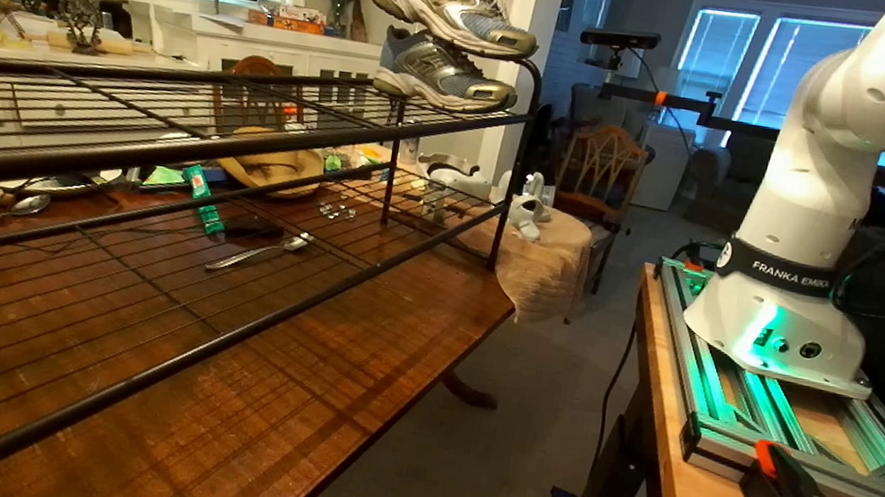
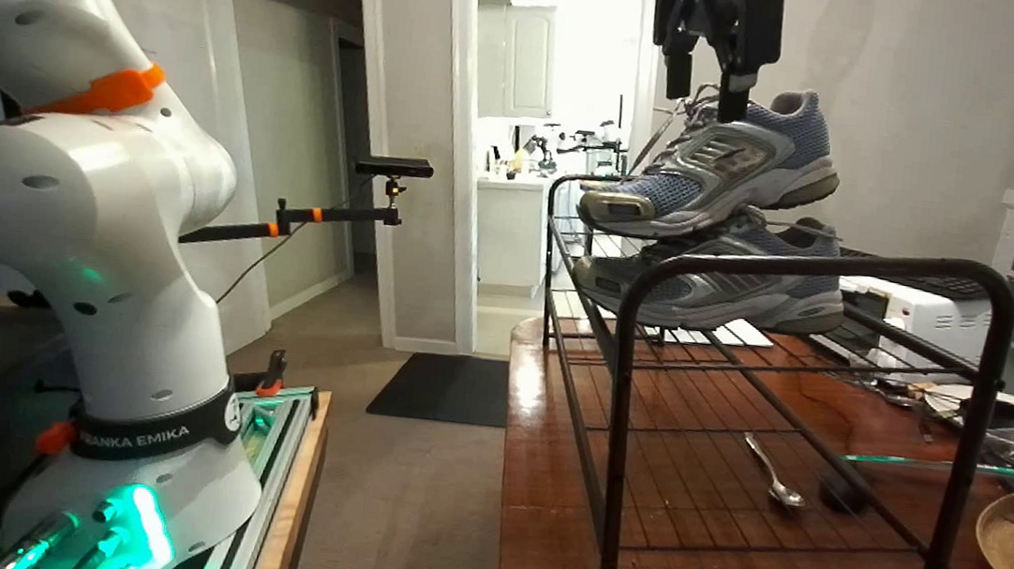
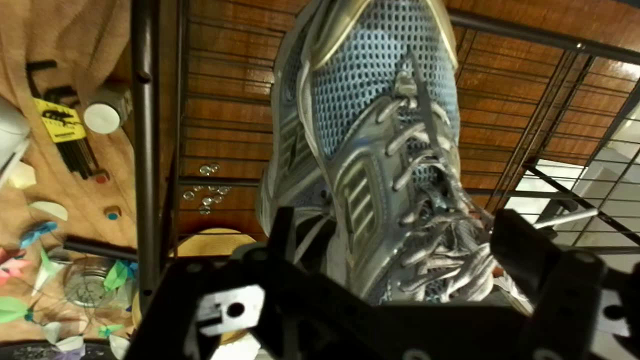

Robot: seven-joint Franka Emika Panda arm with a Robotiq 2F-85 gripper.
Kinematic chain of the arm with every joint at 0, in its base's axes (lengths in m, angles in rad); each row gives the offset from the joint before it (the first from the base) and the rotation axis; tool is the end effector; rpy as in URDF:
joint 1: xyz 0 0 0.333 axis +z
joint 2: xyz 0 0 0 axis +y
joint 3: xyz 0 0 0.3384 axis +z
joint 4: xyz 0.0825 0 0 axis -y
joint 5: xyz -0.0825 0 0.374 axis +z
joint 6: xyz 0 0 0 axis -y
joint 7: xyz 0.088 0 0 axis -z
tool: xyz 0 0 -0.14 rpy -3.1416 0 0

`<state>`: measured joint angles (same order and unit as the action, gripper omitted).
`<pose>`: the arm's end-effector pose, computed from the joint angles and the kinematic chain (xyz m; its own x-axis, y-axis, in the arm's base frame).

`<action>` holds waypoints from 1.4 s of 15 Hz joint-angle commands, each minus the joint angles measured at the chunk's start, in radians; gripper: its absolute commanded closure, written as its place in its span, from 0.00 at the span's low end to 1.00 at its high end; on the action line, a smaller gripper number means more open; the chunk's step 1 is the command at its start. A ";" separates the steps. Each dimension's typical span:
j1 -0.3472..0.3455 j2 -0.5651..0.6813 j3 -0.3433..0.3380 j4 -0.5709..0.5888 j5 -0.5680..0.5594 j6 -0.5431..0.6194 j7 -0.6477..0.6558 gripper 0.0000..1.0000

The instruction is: Take one shoe off of the other shoe and place it on it's side

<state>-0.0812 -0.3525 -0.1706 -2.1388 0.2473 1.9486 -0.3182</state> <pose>0.4441 -0.0983 0.5575 0.9737 -0.0290 0.2258 0.0259 -0.9713 -0.2365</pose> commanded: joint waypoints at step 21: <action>0.114 -0.090 -0.024 -0.270 0.078 0.305 -0.248 0.75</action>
<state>0.0260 -0.4307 -0.1865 -2.3897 0.3431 2.2467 -0.5580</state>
